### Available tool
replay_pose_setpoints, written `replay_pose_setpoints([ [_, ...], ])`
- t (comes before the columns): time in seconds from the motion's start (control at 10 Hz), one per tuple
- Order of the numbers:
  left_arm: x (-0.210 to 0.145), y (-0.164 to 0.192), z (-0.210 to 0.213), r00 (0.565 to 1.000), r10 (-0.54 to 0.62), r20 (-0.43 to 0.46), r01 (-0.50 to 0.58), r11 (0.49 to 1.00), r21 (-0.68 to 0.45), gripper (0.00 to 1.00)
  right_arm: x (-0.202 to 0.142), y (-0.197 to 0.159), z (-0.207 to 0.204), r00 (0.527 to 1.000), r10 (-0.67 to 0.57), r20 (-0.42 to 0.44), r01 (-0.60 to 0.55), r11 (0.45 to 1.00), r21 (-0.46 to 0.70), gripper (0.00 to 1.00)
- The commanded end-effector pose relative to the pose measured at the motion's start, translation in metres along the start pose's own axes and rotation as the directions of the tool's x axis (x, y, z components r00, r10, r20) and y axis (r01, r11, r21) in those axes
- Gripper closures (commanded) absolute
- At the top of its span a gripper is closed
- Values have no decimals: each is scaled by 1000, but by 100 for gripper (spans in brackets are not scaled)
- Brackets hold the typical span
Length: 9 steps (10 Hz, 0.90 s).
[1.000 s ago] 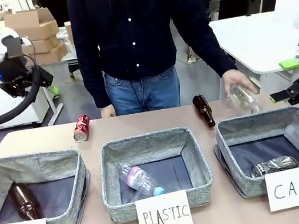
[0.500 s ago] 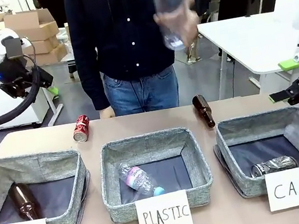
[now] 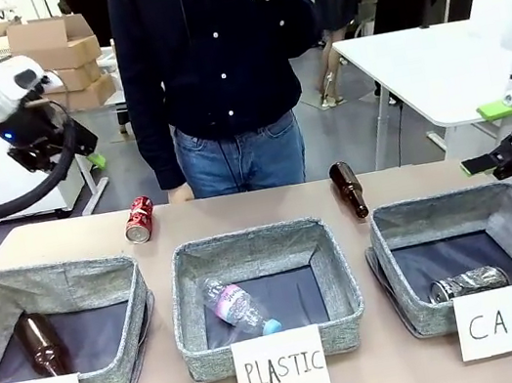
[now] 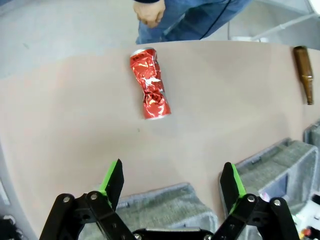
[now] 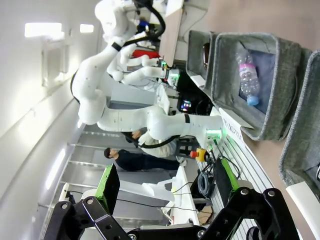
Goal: Sort the can waste into the basket.
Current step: Pick up the can waste from the table and place it in the right Fabric basket.
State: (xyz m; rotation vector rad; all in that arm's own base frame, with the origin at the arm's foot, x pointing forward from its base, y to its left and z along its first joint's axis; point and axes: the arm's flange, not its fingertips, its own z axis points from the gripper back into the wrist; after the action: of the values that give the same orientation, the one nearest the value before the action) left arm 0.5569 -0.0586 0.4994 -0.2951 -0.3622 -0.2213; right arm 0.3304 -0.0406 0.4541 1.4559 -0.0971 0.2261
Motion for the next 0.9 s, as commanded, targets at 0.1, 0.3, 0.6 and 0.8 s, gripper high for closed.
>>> replay_pose_setpoints([
  [0.1, 68, 11, -104, 991, 38, -130, -24, 994, 109, 0, -1, 1, 1, 1000, 7, -3, -7, 1000, -12, 0],
  [0.3, 80, 18, -154, 987, 85, -136, -64, 986, 152, 0, -1, 1, 1, 1000, 7, -3, -7, 1000, -12, 0],
  [0.6, 88, 37, -195, 976, 157, -154, -136, 982, 134, 0, -1, 1, 1, 1000, 7, -3, -7, 1000, -12, 0],
  [0.8, 85, 49, -215, 957, 185, -221, -160, 979, 127, 0, -1, 1, 1, 1000, 7, -3, -7, 1000, -12, 0],
])
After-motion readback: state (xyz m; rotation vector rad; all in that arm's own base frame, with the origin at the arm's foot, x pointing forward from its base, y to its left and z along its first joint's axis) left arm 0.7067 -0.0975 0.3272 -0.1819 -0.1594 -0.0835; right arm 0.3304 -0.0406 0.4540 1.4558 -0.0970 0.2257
